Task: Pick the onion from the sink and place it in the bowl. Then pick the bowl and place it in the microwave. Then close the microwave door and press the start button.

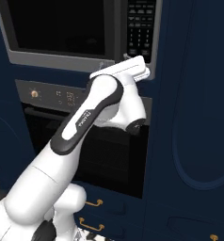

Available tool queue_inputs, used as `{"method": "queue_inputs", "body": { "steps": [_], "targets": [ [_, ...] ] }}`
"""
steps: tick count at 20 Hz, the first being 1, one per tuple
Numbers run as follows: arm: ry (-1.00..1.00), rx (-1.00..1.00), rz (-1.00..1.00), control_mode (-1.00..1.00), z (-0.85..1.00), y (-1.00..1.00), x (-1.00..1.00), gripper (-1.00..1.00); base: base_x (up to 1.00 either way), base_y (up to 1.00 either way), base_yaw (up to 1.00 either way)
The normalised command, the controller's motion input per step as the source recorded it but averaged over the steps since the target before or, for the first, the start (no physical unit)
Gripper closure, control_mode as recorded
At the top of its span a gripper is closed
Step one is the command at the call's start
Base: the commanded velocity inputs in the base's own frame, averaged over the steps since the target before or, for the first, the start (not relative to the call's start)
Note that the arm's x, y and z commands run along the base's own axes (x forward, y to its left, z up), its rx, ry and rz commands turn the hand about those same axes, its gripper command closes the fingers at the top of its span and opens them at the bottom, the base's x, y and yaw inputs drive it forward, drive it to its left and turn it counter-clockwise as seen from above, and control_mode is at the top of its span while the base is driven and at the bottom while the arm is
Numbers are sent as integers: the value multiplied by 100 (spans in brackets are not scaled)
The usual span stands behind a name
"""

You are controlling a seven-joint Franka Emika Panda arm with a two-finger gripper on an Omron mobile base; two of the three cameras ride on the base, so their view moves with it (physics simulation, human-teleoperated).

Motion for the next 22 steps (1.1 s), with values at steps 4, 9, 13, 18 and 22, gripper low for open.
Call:
{"method": "queue_inputs", "body": {
  "steps": [4,9,13,18,22],
  "targets": [
    [4,1,0,-100,-2,0,55,-100,0,0,0],
    [0,1,0,-100,0,0,42,-100,0,0,0],
    [0,0,0,-100,-2,-2,34,-100,0,0,0],
    [0,1,5,-100,0,-29,0,-100,0,0,0],
    [0,0,9,-100,-6,-23,5,-100,0,0,0]
  ]
}}
